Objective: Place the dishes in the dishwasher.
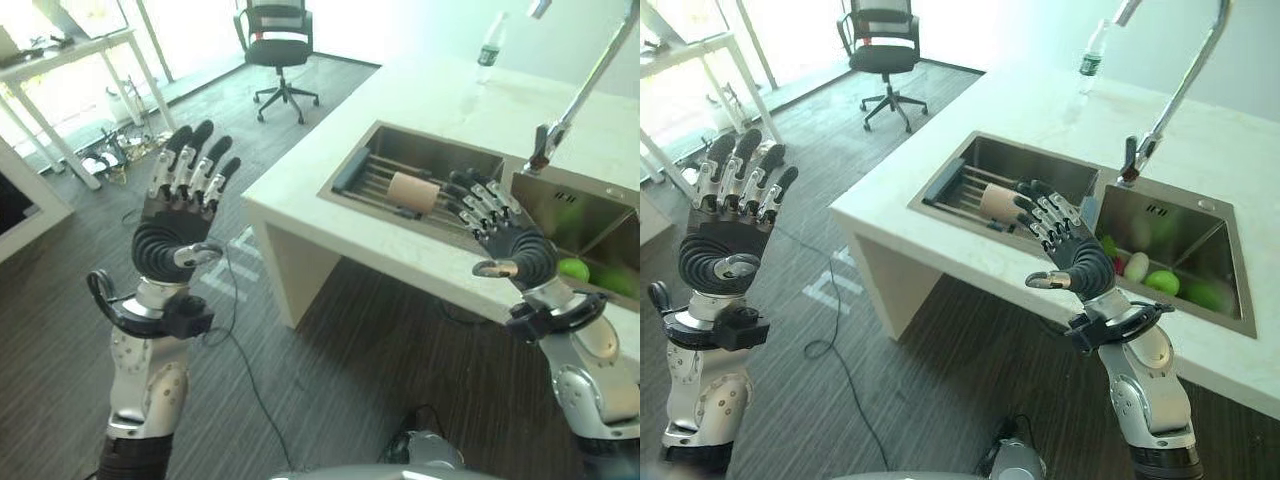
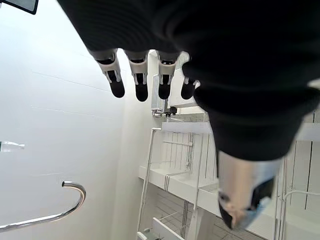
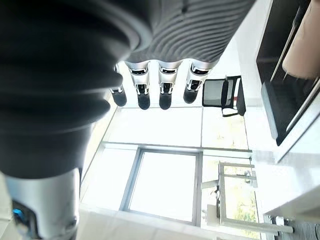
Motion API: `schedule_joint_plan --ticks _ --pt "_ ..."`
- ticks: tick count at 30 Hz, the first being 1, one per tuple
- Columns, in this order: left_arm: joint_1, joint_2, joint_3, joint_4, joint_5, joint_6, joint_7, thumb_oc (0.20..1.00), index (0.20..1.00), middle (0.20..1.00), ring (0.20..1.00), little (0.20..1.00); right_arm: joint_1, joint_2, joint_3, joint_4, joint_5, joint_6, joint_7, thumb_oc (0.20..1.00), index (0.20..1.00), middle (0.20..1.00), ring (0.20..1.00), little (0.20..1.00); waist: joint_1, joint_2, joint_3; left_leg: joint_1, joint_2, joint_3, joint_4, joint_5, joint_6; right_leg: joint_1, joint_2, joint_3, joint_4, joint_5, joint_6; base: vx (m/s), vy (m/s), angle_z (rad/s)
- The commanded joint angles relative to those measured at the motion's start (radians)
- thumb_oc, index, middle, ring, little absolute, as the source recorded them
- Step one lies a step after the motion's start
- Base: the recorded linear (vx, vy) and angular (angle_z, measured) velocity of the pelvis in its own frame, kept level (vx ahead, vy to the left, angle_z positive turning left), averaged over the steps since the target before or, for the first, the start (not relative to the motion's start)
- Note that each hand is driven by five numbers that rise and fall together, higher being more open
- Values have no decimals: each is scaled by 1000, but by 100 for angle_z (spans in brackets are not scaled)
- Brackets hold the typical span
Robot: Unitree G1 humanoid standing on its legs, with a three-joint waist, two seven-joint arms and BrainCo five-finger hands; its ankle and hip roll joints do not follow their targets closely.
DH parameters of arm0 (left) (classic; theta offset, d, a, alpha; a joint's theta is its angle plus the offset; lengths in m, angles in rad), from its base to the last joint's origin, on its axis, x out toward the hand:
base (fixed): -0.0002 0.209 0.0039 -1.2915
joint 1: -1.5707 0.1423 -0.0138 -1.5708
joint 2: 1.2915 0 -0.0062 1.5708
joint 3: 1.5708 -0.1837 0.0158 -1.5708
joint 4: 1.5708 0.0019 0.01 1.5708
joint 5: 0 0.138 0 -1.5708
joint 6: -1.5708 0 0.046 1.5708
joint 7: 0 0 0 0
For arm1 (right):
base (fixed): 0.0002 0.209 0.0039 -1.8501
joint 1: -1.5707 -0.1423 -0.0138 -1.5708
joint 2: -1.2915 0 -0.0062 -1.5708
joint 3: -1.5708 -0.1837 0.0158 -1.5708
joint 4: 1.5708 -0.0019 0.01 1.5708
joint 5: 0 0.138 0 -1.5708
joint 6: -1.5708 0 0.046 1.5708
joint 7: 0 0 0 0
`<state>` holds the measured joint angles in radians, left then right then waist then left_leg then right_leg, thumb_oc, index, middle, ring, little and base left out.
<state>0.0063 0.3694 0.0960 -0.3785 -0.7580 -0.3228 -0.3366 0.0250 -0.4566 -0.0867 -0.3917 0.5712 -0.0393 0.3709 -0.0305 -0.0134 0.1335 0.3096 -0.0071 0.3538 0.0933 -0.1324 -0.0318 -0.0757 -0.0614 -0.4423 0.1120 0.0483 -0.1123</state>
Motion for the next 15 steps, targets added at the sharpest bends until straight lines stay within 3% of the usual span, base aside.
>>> schedule_joint_plan --ticks 1,3,5,6,7,8,9,11,15 --pt "20 41 22 -36 -34 -22 -8 1000 1000 1000 1000 1000 -15 -23 -39 -27 42 -81 -28 1000 1000 1000 1000 1000 -1 -26 5 -150 109 -24 116 70 -35 156 -69 48 -131 -27 192 178 -379 -49" --pt "25 22 15 -43 -37 -22 -20 1000 1000 1000 1000 1000 -19 -40 -48 -31 41 -94 -35 1000 1000 1000 1000 1000 -3 -31 18 -244 157 -40 352 112 -85 179 -53 73 -155 -34 158 130 -272 -60" --pt "36 6 9 -41 -20 -29 -30 1000 1000 1000 1000 1000 -27 -48 -50 -35 32 -102 -38 1000 1000 1000 1000 1000 -2 -32 33 -315 161 -87 430 133 -93 192 -52 110 -170 -31 149 156 -31 -66" --pt "38 6 7 -38 -28 -26 -23 1000 1000 1000 1000 1000 -42 -53 -50 -34 27 -94 -47 1000 1000 1000 1000 1000 -2 -31 39 -317 169 -81 365 110 -78 203 -55 126 -179 -30 155 299 228 -62" --pt "42 11 6 -37 -49 -22 -24 1000 1000 1000 1000 1000 -51 -56 -52 -35 31 -78 -58 1000 1000 1000 1000 1000 -2 -19 36 -279 189 -67 161 123 -71 211 -55 145 -185 -30 172 336 326 -98" --pt "43 13 5 -36 -57 -19 -27 1000 1000 1000 1000 1000 -48 -57 -55 -34 27 -74 -60 1000 1000 1000 1000 1000 -5 -10 34 -262 204 -69 63 139 -78 217 -53 154 -188 -36 181 461 479 -101" --pt "50 17 1 -29 -61 -32 -25 1000 1000 1000 1000 1000 -31 -57 -63 -38 27 -74 -39 1000 1000 1000 1000 1000 -2 8 26 -235 229 -122 -154 235 -109 237 -53 194 -197 -51 199 400 431 -108" --pt "57 10 0 -25 -71 -38 -18 1000 1000 1000 1000 1000 -21 -62 -69 -44 23 -73 -28 1000 1000 1000 1000 1000 12 16 19 -267 250 -234 -180 282 -123 257 -62 247 -198 -66 206 376 433 -70" --pt "48 18 23 -16 -85 -19 -13 1000 1000 1000 1000 1000 -14 -77 -79 -50 38 -74 -47 1000 1000 1000 1000 1000 14 13 9 -226 226 -202 -177 198 -113 266 -153 211 -193 -59 273 236 374 -96"
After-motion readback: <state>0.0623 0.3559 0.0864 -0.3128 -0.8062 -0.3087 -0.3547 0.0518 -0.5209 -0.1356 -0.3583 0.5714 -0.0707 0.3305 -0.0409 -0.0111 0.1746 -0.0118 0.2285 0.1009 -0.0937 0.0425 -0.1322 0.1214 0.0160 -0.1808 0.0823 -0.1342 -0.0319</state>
